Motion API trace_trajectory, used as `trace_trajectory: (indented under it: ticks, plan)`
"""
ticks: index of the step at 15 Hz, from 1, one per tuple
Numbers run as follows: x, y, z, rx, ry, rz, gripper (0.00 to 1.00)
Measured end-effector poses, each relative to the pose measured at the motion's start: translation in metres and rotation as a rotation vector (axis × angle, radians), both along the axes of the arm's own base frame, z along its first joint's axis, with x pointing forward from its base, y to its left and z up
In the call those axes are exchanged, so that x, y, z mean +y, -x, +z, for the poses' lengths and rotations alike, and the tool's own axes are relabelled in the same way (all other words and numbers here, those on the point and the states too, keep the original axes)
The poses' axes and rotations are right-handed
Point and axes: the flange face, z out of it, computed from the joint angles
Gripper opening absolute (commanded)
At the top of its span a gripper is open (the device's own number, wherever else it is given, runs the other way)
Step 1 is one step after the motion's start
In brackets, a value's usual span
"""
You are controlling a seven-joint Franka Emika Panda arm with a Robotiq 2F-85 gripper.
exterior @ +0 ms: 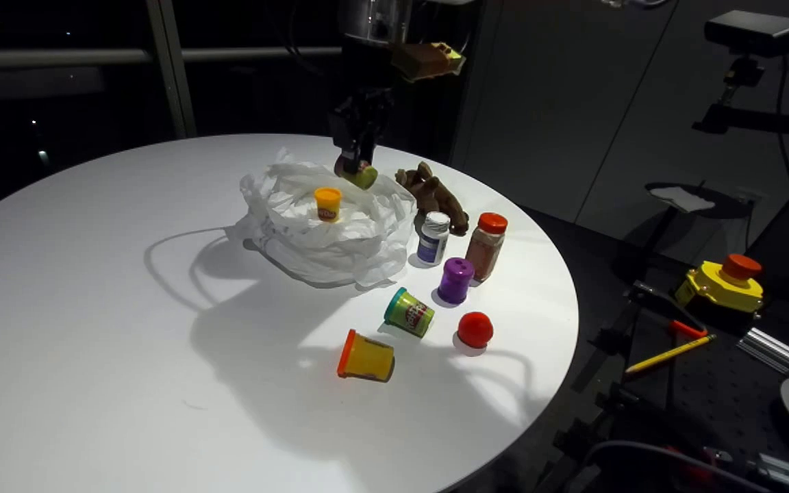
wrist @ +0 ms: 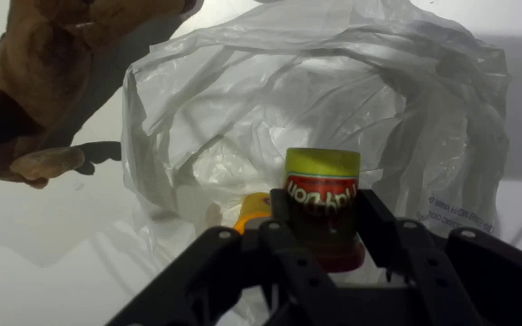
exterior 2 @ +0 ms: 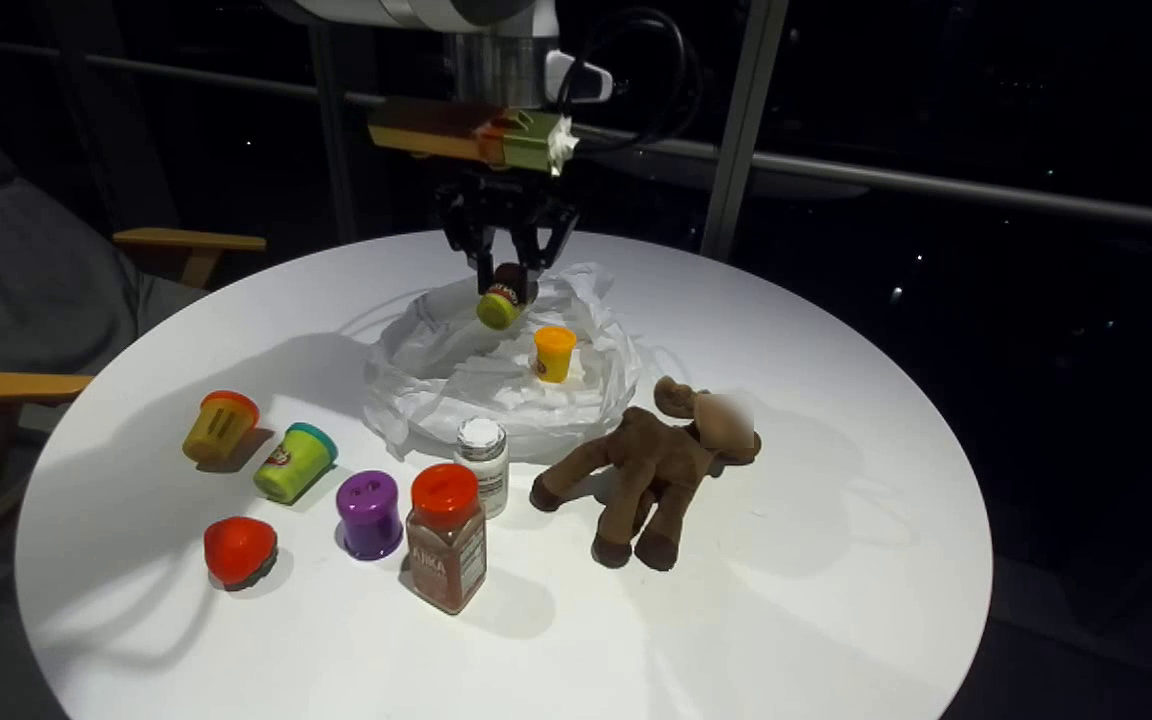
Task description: Put all the objects on the table into the plastic bag.
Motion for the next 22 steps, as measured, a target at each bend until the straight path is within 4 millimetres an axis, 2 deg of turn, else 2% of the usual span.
trace_trajectory:
  ticks: [5, 11, 16, 20, 21, 22]
  plan:
    - [-0.027, 0.0, -0.037, -0.03, -0.083, -0.02, 0.19]
    - [-0.046, -0.001, -0.046, -0.224, -0.225, -0.06, 0.19]
    - [-0.063, 0.01, -0.074, -0.205, -0.24, -0.053, 0.19]
    - [-0.062, 0.015, -0.077, -0.227, -0.257, -0.023, 0.19]
    - [-0.061, 0.016, -0.078, -0.235, -0.262, -0.018, 0.61]
    - [-0.061, 0.017, -0.078, -0.244, -0.266, -0.014, 0.68]
